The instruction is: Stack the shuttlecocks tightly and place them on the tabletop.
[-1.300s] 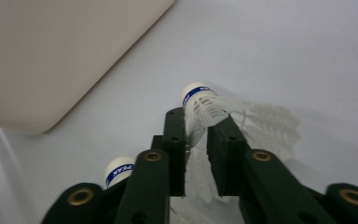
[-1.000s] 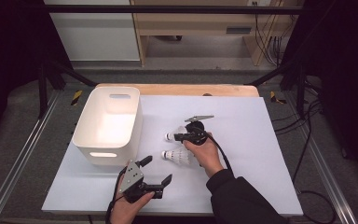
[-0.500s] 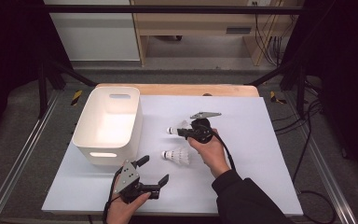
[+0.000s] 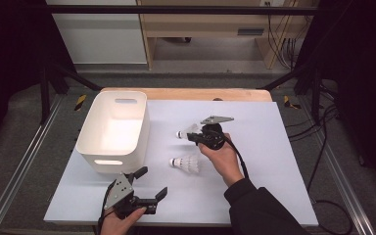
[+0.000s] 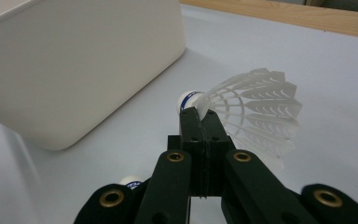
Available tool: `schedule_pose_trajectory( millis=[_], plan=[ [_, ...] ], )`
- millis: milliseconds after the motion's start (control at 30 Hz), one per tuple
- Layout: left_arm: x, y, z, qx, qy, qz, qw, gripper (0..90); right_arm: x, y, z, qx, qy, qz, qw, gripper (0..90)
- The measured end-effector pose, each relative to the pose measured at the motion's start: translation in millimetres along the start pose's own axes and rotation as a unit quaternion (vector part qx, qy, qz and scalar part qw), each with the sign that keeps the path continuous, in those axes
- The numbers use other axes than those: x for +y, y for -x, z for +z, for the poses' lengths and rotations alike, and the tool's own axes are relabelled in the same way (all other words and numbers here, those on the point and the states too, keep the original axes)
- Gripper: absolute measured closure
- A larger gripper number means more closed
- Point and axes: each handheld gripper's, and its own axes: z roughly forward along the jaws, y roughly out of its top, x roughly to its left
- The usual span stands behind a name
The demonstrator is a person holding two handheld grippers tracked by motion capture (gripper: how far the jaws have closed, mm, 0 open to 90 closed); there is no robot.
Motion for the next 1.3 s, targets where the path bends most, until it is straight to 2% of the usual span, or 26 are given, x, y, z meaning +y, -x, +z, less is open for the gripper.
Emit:
schedule_pose_trajectory(
  millis=[400,733,1133,1300],
  plan=[
    [0.2,-11.3,-22.0,0.008,0.006,0.004,0.9999,4.7,2.0,-0.3,-11.6,0.0,0.009,-0.013,0.9999,90.0],
    [-0.8,-16.5,-37.4,0.008,0.013,0.012,0.9998,4.4,3.9,1.4,-29.0,-0.011,0.018,-0.024,0.9995,90.0],
    [-0.9,-25.9,-46.1,0.024,0.02,0.01,0.9995,4.0,-2.4,3.4,-51.2,-0.022,0.022,-0.041,0.9987,90.0],
    [-1.3,-25.7,-45.3,0.023,0.021,0.01,0.9995,4.0,-11.4,8.6,-69.1,-0.027,0.033,-0.035,0.9985,90.0]
  ],
)
